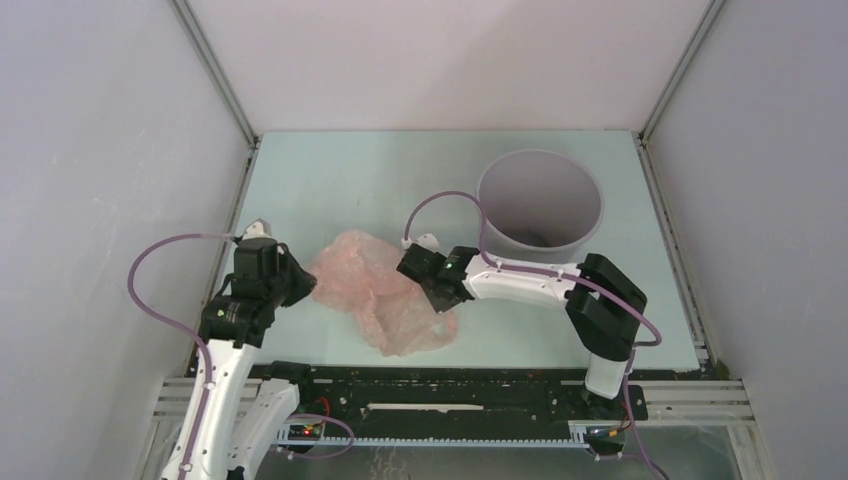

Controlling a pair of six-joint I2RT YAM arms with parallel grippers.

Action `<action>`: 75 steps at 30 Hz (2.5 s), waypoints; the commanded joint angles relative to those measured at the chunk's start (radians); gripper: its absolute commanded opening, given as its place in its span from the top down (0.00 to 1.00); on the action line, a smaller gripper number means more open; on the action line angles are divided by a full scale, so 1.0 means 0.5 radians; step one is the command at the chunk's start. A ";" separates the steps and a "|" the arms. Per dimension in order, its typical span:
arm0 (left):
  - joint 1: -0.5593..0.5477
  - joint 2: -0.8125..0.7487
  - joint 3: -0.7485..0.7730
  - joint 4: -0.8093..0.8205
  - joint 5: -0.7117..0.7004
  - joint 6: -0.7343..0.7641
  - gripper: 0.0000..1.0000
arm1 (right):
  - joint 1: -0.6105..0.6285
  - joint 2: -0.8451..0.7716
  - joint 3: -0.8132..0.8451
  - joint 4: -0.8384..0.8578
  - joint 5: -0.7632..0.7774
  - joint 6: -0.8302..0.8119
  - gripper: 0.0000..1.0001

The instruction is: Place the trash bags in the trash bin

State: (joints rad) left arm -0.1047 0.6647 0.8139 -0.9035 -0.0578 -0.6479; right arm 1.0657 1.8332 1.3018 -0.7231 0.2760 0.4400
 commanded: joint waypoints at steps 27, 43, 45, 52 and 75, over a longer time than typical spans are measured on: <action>0.031 0.347 -0.294 0.263 0.304 -0.116 0.44 | -0.278 -0.862 -0.362 0.157 0.270 -0.659 1.00; 0.127 0.724 -0.363 0.514 0.675 -0.113 0.48 | -0.416 -0.901 -0.382 0.154 0.223 -0.649 1.00; 0.124 0.758 -0.423 0.666 0.803 -0.174 0.46 | -0.417 -0.896 -0.380 0.157 0.211 -0.645 1.00; 0.124 1.029 -0.439 0.858 0.803 -0.147 0.45 | -0.416 -0.890 -0.380 0.182 0.165 -0.642 1.00; 0.116 0.811 -0.360 0.511 0.130 -0.172 1.00 | -0.209 -0.751 -0.380 0.138 0.090 -0.281 1.00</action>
State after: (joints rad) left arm -0.0475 1.1763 0.5987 -0.5346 0.1646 -0.6632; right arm 0.9245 1.4178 1.1114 -0.6697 0.3370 0.2073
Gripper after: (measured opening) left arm 0.007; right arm 0.007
